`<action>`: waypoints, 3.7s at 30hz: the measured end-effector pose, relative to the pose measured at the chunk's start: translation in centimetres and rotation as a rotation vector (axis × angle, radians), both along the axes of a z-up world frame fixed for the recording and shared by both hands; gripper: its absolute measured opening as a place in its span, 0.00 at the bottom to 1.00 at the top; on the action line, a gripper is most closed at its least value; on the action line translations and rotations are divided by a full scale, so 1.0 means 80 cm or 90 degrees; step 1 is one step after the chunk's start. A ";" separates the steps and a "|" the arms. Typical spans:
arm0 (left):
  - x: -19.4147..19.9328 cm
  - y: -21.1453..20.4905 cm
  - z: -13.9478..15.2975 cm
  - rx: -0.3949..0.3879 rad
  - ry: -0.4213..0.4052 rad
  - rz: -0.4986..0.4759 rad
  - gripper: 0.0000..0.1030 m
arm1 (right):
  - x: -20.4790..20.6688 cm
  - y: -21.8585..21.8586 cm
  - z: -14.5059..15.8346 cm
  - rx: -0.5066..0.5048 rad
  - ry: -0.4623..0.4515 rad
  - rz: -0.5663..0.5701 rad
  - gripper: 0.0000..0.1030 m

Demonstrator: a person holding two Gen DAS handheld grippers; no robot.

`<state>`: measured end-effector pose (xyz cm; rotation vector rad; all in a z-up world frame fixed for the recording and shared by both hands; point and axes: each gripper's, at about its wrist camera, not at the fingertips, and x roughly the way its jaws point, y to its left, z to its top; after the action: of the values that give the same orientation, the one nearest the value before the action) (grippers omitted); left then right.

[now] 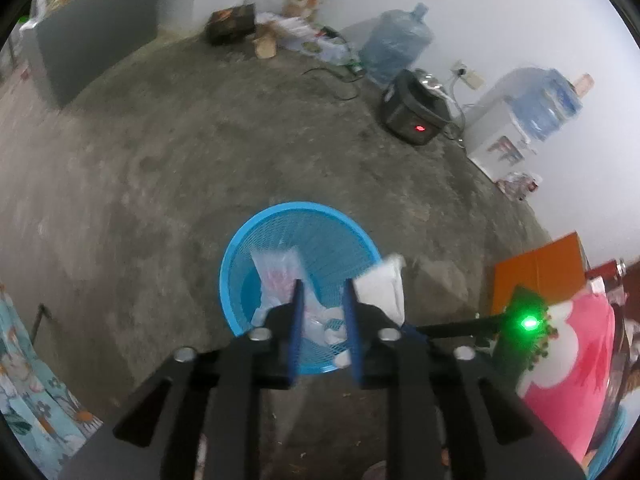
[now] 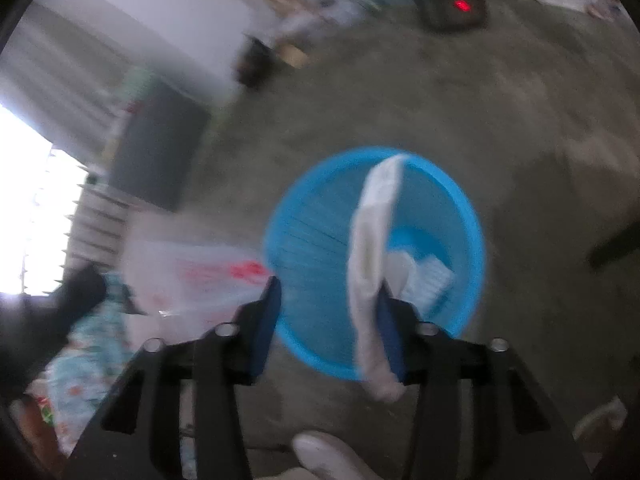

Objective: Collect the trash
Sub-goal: 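Carry the bag and glove to the blue wastebasket and open both grippers, then move both tools back over the snack wrappers on the bedspread, then grasp the green snack wrapper with the right gripper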

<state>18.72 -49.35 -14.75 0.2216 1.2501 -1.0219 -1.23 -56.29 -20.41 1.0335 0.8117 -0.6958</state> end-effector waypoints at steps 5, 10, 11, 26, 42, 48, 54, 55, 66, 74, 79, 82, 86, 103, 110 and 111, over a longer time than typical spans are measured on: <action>-0.001 0.013 0.016 -0.018 -0.019 -0.001 0.47 | -0.025 0.010 -0.003 0.012 -0.003 -0.040 0.53; -0.006 0.037 0.057 -0.045 -0.057 0.001 0.65 | -0.027 0.016 0.022 -0.010 -0.031 -0.040 0.53; -0.007 0.047 0.069 -0.051 -0.065 0.003 0.66 | -0.026 0.019 0.031 -0.020 -0.033 -0.035 0.53; -0.021 0.204 0.211 -0.081 -0.239 0.023 0.91 | -0.040 0.036 0.137 -0.134 -0.113 0.071 0.59; -0.050 0.496 0.310 -0.130 -0.315 0.235 0.91 | 0.009 0.146 0.251 -0.190 -0.232 0.264 0.65; -0.071 0.645 0.326 -0.138 -0.359 0.398 0.92 | 0.051 0.207 0.270 -0.143 -0.265 0.364 0.65; -0.098 0.723 0.308 -0.146 -0.359 0.472 0.92 | 0.090 0.274 0.273 -0.076 -0.292 0.454 0.66; -0.102 0.728 0.304 -0.146 -0.358 0.474 0.92 | 0.094 0.285 0.273 -0.065 -0.294 0.466 0.66; -0.130 0.731 0.247 -0.116 -0.400 0.437 0.91 | 0.123 0.402 0.276 0.027 -0.303 0.582 0.66; -0.109 0.703 0.206 -0.022 -0.459 0.471 0.73 | 0.160 0.451 0.272 0.087 -0.299 0.626 0.66; -0.094 0.688 0.179 0.049 -0.505 0.470 0.60 | 0.191 0.462 0.287 0.131 -0.322 0.653 0.66; -0.086 0.684 0.167 0.075 -0.524 0.470 0.54 | 0.224 0.474 0.297 0.166 -0.333 0.674 0.66; -0.073 0.685 0.154 0.095 -0.514 0.478 0.46 | 0.273 0.502 0.306 0.219 -0.334 0.708 0.66; -0.060 0.692 0.135 0.067 -0.463 0.469 0.01 | 0.413 0.563 0.276 0.210 -0.146 0.693 0.57; -0.066 0.697 0.138 0.050 -0.473 0.475 0.00 | 0.441 0.563 0.252 0.179 -0.077 0.687 0.50; -0.067 0.697 0.138 0.049 -0.476 0.476 0.00 | 0.443 0.564 0.248 0.178 -0.071 0.691 0.49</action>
<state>13.39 6.45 -3.67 0.1501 0.5881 -0.1902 34.22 -11.18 -0.53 0.7056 1.2225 0.4050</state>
